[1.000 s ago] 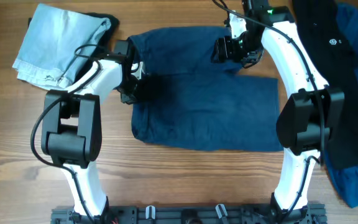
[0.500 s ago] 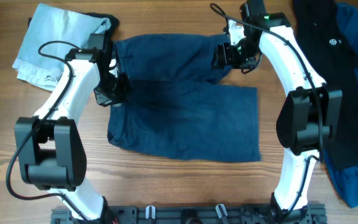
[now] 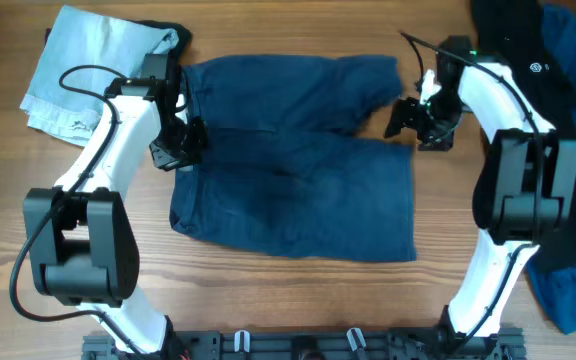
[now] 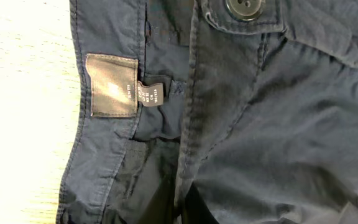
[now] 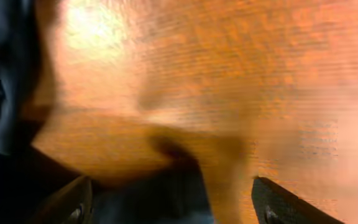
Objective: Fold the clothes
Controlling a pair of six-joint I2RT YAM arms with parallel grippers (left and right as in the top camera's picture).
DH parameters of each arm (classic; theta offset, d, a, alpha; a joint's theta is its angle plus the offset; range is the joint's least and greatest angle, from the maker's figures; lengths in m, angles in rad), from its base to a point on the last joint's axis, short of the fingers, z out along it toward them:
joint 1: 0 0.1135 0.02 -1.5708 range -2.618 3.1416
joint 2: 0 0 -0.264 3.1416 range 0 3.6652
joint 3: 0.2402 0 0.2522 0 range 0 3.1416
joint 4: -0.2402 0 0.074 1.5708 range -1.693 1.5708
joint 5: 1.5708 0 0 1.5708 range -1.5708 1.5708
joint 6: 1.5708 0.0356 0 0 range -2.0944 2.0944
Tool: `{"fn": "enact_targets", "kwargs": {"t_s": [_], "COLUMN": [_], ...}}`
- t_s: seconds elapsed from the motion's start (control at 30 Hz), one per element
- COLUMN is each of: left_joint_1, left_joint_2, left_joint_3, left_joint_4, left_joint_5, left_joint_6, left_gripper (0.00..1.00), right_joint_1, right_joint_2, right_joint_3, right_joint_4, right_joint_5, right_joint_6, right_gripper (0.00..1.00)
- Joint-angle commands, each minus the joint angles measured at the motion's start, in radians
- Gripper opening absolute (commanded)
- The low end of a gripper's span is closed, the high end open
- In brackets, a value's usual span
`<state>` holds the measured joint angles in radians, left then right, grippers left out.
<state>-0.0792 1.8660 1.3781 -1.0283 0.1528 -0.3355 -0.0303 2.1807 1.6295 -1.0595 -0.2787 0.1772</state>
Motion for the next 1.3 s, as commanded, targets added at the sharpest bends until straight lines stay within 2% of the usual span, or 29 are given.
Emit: {"fn": "enact_targets", "kwargs": {"t_s": [0.0,0.1,0.17,0.27,0.37,0.47,0.57,0.77,1.0,1.03,1.07,1.1,1.13,1.2,1.27], "left_joint_1": [0.003,0.003,0.003,0.003,0.003,0.003,0.009,0.105,0.101,0.097,0.090,0.084,0.083,0.083,0.084], "left_joint_2": [-0.005,-0.005,-0.005,-0.005,-0.005,-0.005,-0.010,-0.027,-0.027,-0.027,-0.027,-0.027,-0.027,-0.028,-0.029], "left_joint_3": [-0.003,-0.003,-0.003,-0.003,-0.003,-0.003,-0.003,-0.003,-0.005,-0.006,-0.006,-0.005,-0.005,-0.004,0.028], "left_joint_4": [0.003,0.006,0.022,0.026,0.032,0.038,0.035,-0.010,-0.077,-0.089,-0.095,-0.093,-0.089,-0.089,-0.116], "left_joint_5": [-0.024,-0.024,-0.024,-0.024,-0.024,-0.024,-0.052,-0.084,-0.084,-0.084,-0.084,-0.084,-0.083,-0.083,-0.083], "left_joint_6": [-0.013,-0.013,-0.013,-0.013,-0.013,-0.013,-0.018,-0.039,-0.039,-0.038,-0.035,-0.035,-0.035,-0.034,-0.031], "left_gripper": [0.04,0.04,0.04,0.04,0.04,0.04,0.04,0.04,0.04,0.04,0.09,0.29,0.48,0.70,0.83], "right_joint_1": [0.007,0.018,0.034,0.043,0.045,0.045,0.023,-0.090,-0.111,-0.111,-0.111,-0.111,-0.111,-0.111,-0.111], "right_joint_2": [0.009,0.009,0.012,0.040,0.102,0.118,0.114,0.114,0.114,0.114,0.114,0.112,0.107,0.077,0.012], "right_joint_3": [-0.043,-0.046,-0.046,-0.046,-0.046,-0.046,-0.044,-0.044,-0.042,-0.038,-0.031,-0.010,0.013,0.045,0.053], "right_joint_4": [0.147,0.344,0.507,0.599,0.643,0.641,0.648,0.608,0.614,0.611,0.606,0.586,0.554,0.488,0.386], "right_joint_5": [-0.102,-0.061,0.019,0.020,0.016,0.017,0.014,-0.065,-0.089,-0.092,-0.112,-0.148,-0.151,-0.153,-0.212], "right_joint_6": [-0.128,-0.121,-0.088,-0.083,-0.066,-0.041,0.009,-0.003,-0.047,-0.047,-0.052,-0.074,-0.073,-0.072,-0.068], "right_gripper": [0.80,0.80,0.75,0.71,0.51,0.04,0.04,0.04,0.04,0.04,0.36,0.63,0.73,0.82,0.86]}}
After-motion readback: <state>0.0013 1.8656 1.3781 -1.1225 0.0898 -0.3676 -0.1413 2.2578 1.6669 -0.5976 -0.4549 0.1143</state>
